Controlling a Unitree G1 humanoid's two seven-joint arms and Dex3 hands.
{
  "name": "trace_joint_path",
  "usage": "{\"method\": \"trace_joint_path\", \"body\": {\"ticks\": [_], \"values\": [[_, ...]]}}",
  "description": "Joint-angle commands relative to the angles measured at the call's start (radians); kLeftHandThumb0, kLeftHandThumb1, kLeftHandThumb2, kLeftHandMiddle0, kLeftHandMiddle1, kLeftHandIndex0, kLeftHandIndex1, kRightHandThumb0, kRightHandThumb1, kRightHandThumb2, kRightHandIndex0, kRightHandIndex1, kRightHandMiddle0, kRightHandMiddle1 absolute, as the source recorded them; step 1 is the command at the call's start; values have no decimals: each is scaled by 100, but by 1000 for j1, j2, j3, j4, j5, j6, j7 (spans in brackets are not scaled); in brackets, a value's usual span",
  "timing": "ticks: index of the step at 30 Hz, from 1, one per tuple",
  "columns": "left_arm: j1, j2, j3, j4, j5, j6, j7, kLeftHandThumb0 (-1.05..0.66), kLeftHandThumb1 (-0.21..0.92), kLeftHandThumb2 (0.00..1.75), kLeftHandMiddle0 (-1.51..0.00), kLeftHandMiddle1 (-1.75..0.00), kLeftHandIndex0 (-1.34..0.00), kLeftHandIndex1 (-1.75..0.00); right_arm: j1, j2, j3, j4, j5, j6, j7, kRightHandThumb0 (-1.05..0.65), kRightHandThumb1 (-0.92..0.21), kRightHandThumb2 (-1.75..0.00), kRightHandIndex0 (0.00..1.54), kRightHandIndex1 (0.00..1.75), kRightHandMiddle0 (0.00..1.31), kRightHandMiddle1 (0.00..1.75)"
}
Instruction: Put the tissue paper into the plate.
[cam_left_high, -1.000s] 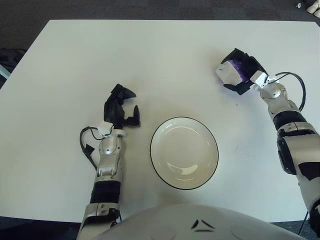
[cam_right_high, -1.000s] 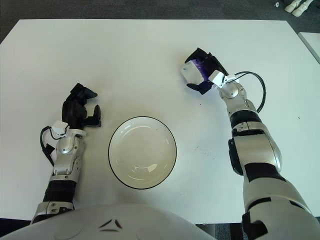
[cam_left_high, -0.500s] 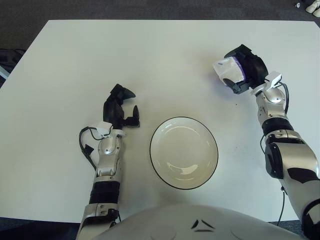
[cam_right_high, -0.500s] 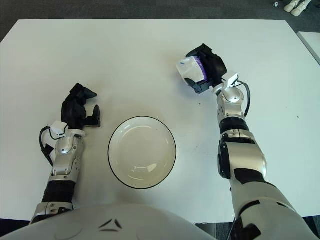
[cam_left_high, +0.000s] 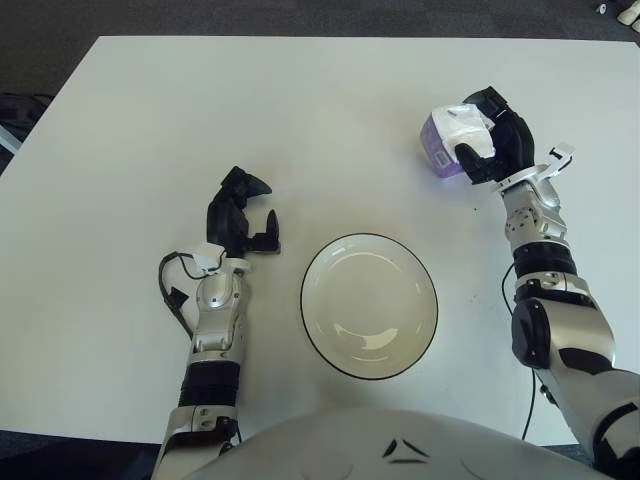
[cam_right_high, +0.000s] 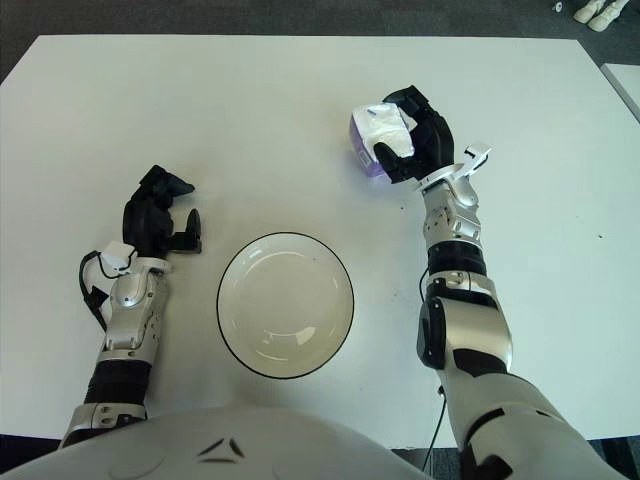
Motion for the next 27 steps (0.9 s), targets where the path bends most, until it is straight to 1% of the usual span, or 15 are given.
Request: {"method": "trace_joint_path", "body": {"ticks": [1,7,9,13,17,21,27], "values": [[51,6,4,60,2,59,5,-1,-8,175,-91,-175,-72,-166,98,24,-21,-182,69,153,-67,0,0,-150,101,118,74,175],[49,5,6,66,4,62,11,-1,-9,175,-91,-175,-74,-164,112,50,-58,-286,133,253,-131,0,-8,-141,96,120,65,175],[47,5,6,69,4,63,11,-1,-9,175,-91,-175,-74,-164,117,59,-65,-305,142,262,-137,0,-10,-140,95,121,63,175],[45,6,4,72,7,59,11,-1,-9,175,-91,-175,-75,-164,135,75,-61,-394,149,284,-166,0,-14,-136,92,123,60,175],[45,6,1,73,9,59,13,-1,-9,175,-91,-175,-74,-164,152,75,-50,-442,127,268,-154,0,-16,-134,91,123,59,175],[48,5,-2,71,9,57,11,-1,-9,175,-91,-175,-74,-164,170,66,-39,-504,123,279,-144,0,-16,-134,91,122,59,175],[46,5,-2,71,5,60,8,-1,-9,175,-91,-175,-74,-164,227,59,-14,-649,138,302,-128,0,-17,-133,90,122,60,175]]}}
